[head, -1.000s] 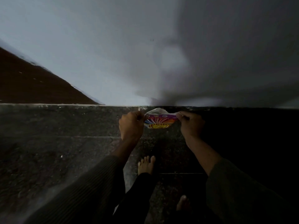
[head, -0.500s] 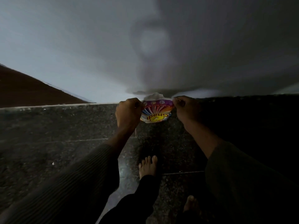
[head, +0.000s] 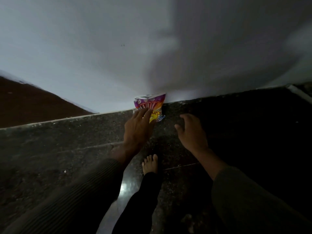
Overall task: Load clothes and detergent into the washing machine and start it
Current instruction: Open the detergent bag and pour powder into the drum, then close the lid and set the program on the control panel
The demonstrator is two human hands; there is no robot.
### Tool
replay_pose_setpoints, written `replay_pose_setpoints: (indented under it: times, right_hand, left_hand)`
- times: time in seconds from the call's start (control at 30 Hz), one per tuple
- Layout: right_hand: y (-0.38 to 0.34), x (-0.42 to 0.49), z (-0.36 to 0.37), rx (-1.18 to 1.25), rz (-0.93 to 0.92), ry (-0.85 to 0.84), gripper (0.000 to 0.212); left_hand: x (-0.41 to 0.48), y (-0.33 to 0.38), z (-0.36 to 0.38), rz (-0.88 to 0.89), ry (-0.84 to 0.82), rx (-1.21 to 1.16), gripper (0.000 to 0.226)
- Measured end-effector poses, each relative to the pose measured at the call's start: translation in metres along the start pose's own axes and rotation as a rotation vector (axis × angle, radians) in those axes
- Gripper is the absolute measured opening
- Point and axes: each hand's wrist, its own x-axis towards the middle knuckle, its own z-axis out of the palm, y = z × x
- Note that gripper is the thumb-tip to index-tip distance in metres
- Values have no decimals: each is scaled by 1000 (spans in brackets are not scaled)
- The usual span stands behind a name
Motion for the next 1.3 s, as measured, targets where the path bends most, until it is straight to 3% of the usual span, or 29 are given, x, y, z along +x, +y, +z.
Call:
replay_pose_setpoints:
  times: [0.43,0.87,1.13,1.3]
  right_hand:
    - [50,-214,-131,-312,51,242,84]
    - [57,-387,-315,-432,43,676,74]
    - [103,-455,-391,-403,257,867,75]
    - [135,-484,-410,-361,438,871,77]
  left_hand:
    - [-125,192,-98,136,-38,52,77]
    - [-214,372,-260,405,87,59,77]
    - [-221,493,-309,661,41,62,80]
    - [-209,563,-304,831,40,54,80]
